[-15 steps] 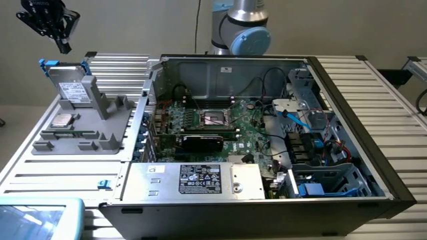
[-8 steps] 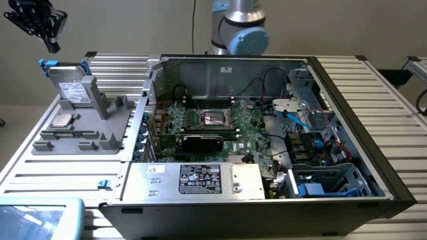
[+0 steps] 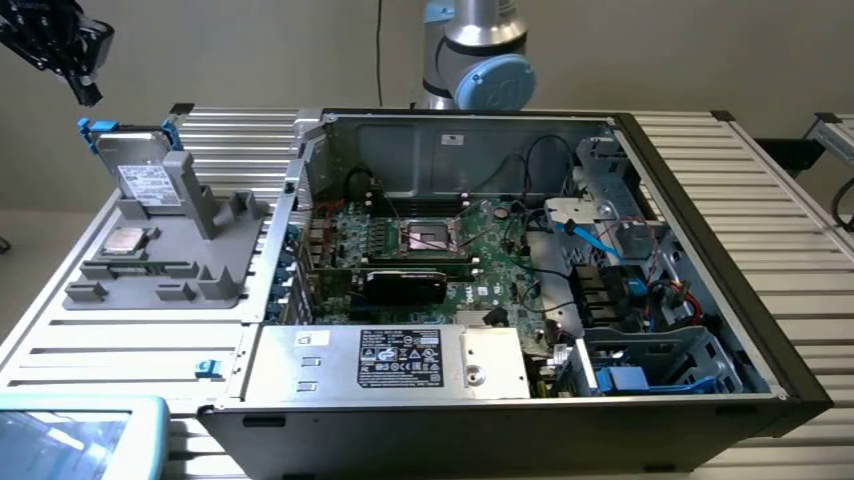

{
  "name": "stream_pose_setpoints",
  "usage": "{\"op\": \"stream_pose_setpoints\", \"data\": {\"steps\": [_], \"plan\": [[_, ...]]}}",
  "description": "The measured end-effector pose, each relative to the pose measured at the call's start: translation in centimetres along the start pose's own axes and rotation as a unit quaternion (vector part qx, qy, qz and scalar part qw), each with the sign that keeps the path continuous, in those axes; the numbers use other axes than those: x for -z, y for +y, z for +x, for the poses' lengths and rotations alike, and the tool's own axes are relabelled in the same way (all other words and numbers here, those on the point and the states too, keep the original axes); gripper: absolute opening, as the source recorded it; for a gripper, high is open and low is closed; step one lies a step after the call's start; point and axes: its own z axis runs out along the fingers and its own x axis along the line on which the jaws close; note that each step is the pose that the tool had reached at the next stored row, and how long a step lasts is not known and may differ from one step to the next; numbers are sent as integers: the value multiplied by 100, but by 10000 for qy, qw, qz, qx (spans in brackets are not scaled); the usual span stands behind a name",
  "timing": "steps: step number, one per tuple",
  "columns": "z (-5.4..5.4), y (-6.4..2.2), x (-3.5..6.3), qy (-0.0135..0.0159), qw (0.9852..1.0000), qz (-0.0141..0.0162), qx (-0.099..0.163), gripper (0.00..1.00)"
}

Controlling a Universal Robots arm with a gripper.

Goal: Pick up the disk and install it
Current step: 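Pick up the disk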

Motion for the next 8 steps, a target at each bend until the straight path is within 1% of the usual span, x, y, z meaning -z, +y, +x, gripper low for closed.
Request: {"op": "stream_pose_setpoints", "data": {"steps": [8], "plan": [[1,0,0,0,10000,0,0,11]]}}
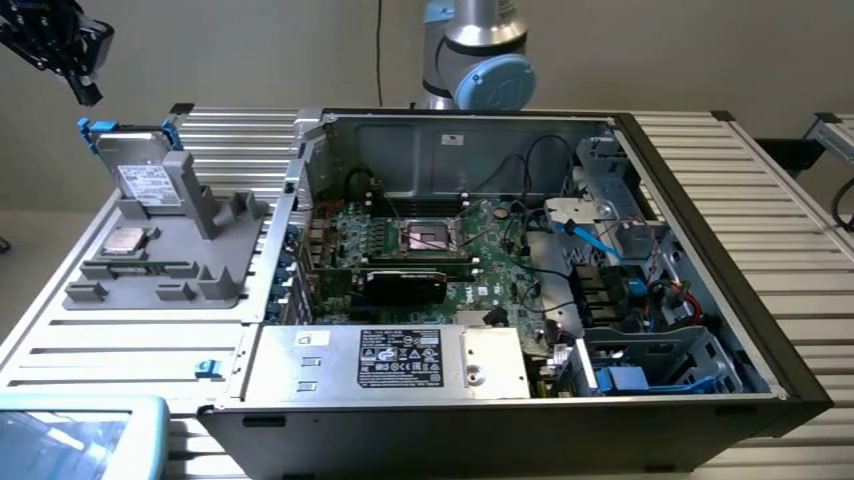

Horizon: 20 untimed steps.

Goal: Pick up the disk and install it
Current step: 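Pick up the disk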

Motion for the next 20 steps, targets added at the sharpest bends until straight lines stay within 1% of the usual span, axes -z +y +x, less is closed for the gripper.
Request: {"op": "stream_pose_setpoints", "data": {"steps": [4,14,17,20], "plan": [[0,-4,1,1,10000,0,0,11],[-68,-85,1,2,10000,0,-34,11],[-70,-90,-1,2,9999,-1,-173,11],[-69,-91,-3,4,9993,-1,-379,11]]}}
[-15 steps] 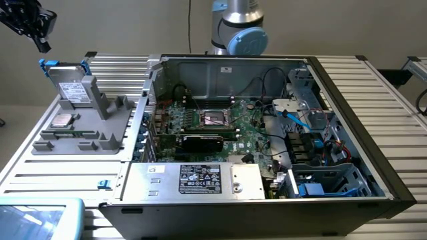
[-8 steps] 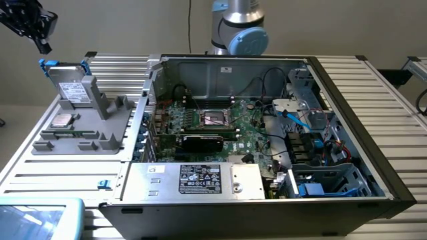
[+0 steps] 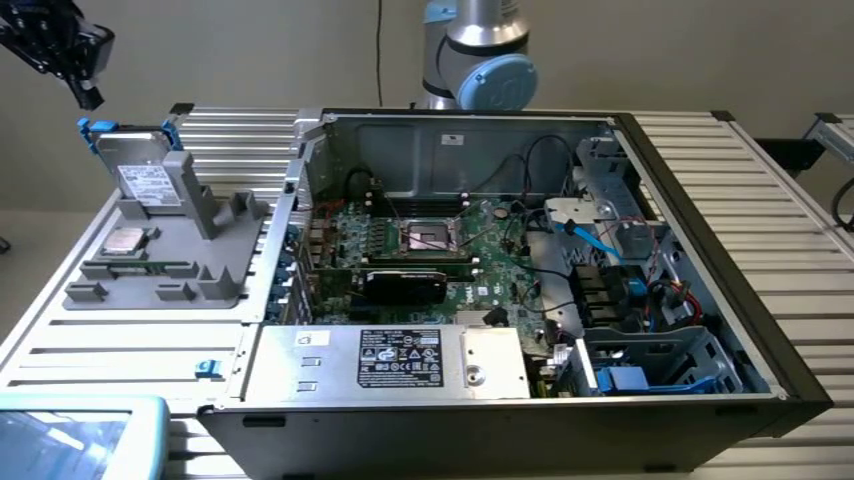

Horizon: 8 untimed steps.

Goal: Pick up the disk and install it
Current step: 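Pick up the disk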

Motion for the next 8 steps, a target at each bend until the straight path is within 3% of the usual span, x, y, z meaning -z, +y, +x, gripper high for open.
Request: {"op": "stream_pose_setpoints", "data": {"steps": [8], "plan": [[0,0,-7,3,9986,-3,-526,11]]}}
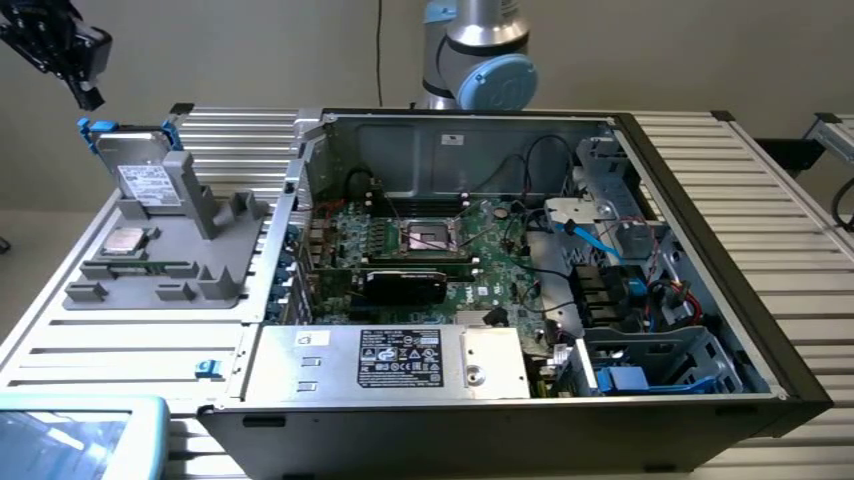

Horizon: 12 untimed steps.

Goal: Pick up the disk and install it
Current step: 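Pick up the disk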

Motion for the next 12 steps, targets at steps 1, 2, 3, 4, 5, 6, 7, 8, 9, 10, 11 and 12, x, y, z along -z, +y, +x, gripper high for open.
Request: {"op": "stream_pose_setpoints", "data": {"steps": [1,2,3,4,5,6,7,8,9,10,11,12], "plan": [[0,0,-1,0,10000,0,-74,11],[0,0,-2,1,9999,-1,-152,11],[0,0,-3,2,9997,-1,-229,11],[0,0,-5,2,9995,-2,-305,11],[0,0,-7,3,9993,-2,-387,11],[0,0,-8,3,9989,-2,-462,11],[0,0,-9,4,9985,-3,-540,11],[0,0,-11,5,9981,-3,-619,11],[0,0,-12,5,9976,-3,-699,11],[0,0,-13,6,9970,-4,-778,11],[0,0,-15,7,9963,-4,-858,11],[0,0,-16,7,9956,-5,-939,11]]}}
